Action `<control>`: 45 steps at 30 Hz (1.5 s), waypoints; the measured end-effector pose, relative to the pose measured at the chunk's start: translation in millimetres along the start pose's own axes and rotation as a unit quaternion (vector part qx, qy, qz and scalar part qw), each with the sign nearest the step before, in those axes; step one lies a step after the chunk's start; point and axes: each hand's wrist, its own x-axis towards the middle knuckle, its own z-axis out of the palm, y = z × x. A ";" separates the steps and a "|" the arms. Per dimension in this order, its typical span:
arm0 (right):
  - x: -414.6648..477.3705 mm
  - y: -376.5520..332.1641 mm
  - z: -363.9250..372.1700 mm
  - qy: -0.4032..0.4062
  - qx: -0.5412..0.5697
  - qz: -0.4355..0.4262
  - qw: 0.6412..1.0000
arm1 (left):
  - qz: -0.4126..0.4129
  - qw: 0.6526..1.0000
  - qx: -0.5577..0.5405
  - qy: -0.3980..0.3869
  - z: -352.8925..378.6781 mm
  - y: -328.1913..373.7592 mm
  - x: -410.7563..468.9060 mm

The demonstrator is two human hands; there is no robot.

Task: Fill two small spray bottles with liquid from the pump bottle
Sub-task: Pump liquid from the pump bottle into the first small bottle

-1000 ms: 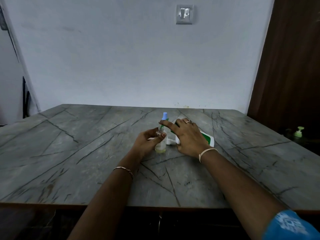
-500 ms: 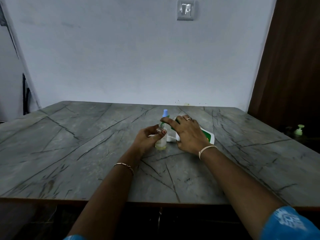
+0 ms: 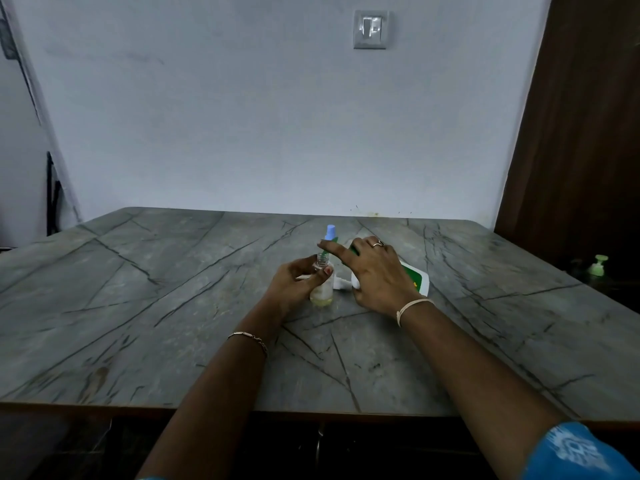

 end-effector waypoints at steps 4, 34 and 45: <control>0.9 -0.4 -0.6 -0.007 0.008 0.001 1.000 | -0.007 1.000 -0.006 0.002 0.7 1.0 -0.2; 1.7 -4.7 0.1 0.001 0.006 0.011 1.000 | 0.003 1.000 -0.013 -0.019 0.2 1.6 -1.9; 7.1 -7.2 0.7 0.004 0.043 0.027 0.999 | -0.015 1.000 -0.010 -0.020 0.9 2.3 -0.4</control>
